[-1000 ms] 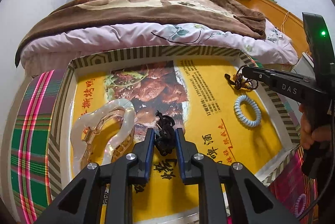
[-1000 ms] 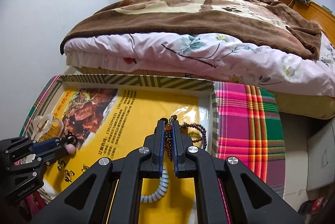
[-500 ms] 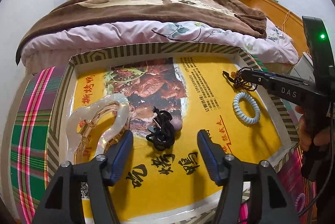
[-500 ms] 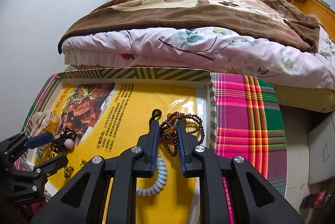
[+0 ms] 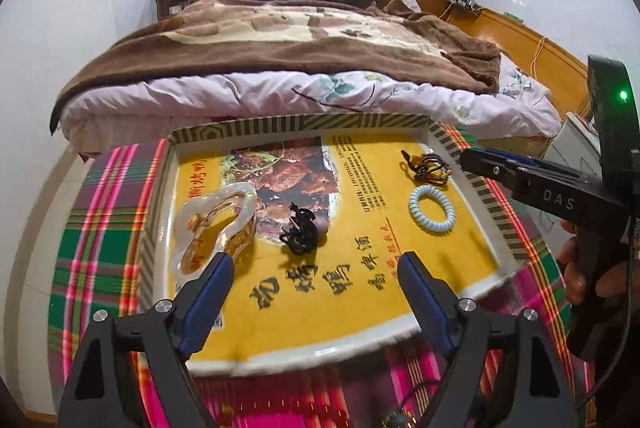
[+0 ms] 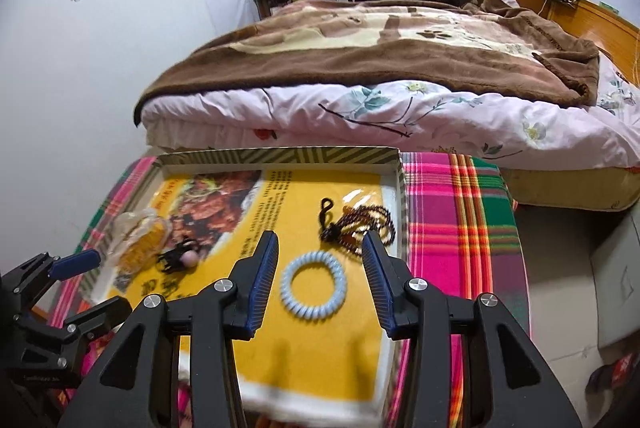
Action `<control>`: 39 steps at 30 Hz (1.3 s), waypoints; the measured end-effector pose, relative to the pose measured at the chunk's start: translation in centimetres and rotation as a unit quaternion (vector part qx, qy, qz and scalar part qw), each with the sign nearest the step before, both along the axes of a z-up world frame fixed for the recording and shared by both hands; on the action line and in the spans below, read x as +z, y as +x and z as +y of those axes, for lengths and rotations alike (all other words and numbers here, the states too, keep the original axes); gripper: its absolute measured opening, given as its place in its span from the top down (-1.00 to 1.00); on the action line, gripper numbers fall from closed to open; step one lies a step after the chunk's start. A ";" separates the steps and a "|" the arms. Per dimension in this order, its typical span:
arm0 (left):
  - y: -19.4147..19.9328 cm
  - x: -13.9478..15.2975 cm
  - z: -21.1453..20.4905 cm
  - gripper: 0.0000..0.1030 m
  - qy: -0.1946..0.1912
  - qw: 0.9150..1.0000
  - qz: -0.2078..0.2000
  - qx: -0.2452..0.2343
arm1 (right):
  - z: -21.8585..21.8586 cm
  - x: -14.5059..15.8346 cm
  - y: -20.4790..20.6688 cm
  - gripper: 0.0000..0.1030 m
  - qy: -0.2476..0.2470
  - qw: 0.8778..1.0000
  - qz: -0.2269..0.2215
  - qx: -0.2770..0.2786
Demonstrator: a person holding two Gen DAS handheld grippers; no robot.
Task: Organize jewelry
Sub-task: 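Withdraw both tools from the tray, then lower the right tool onto the lavender coil hair tie and grasp it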
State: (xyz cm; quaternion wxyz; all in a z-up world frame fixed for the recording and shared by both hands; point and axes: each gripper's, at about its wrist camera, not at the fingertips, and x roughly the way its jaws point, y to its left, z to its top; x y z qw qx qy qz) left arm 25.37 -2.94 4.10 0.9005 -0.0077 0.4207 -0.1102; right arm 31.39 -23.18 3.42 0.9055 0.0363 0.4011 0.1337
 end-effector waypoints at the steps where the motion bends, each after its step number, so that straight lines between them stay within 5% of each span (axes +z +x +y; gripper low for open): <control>1: -0.7 0.3 0.1 -0.63 -0.001 1.000 -0.003 0.002 | 0.0 0.3 -0.7 0.13 0.002 1.000 -0.002 0.000; 16: -10.8 3.0 1.1 -0.64 0.016 0.999 -0.044 0.018 | -1.1 3.1 -12.0 0.13 0.029 0.998 -0.049 -0.013; 24: -15.3 3.1 3.2 -0.65 0.004 0.998 -0.051 0.032 | -2.5 3.1 -17.2 0.13 -0.007 0.997 -0.069 -0.023; 39: -19.0 -1.2 8.2 -0.65 -0.015 0.997 -0.026 0.076 | -5.8 -4.1 -22.2 0.13 -0.074 0.995 0.004 -0.072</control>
